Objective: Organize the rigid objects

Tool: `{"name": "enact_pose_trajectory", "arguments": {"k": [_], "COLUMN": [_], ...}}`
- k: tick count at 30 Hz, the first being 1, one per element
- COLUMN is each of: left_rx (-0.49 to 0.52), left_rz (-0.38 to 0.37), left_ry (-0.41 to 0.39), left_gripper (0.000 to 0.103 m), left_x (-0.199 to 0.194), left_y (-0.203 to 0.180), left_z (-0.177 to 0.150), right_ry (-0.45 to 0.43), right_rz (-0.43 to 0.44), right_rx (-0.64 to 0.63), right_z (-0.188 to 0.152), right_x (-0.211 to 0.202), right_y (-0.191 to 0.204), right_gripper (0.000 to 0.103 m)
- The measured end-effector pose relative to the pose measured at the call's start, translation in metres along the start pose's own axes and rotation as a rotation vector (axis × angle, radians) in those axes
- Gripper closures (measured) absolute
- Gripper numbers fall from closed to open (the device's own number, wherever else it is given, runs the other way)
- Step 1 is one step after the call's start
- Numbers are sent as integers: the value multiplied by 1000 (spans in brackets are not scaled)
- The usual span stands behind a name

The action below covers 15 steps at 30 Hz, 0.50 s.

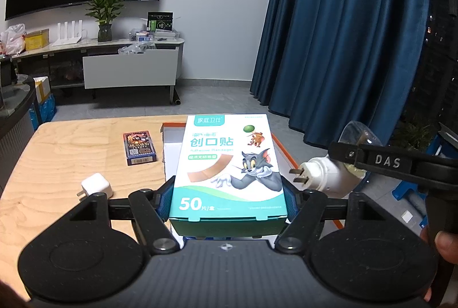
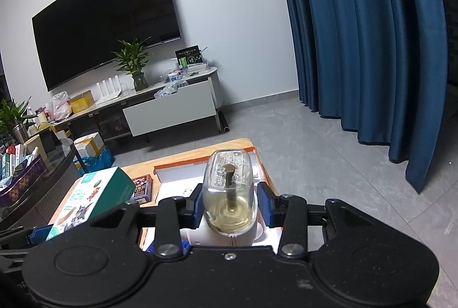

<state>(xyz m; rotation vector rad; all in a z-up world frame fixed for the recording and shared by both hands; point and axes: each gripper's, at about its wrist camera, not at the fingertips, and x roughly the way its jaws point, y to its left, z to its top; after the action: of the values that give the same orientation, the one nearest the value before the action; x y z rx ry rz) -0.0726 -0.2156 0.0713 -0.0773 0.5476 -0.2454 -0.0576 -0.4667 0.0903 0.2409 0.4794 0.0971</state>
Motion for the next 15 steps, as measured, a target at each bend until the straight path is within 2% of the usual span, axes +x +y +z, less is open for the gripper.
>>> {"name": "enact_pose_trajectory", "arguments": {"k": [15], "left_rx": [9], "left_rz": [3], "left_ry": [17], "left_gripper": [31], "left_x": [7], "left_y": [1], "left_z": [-1], "right_ry": [1], "right_rz": [-11], "right_rx": [-39], "right_z": [4], "right_x": [9], "right_y": [8], "right_gripper": [55]}}
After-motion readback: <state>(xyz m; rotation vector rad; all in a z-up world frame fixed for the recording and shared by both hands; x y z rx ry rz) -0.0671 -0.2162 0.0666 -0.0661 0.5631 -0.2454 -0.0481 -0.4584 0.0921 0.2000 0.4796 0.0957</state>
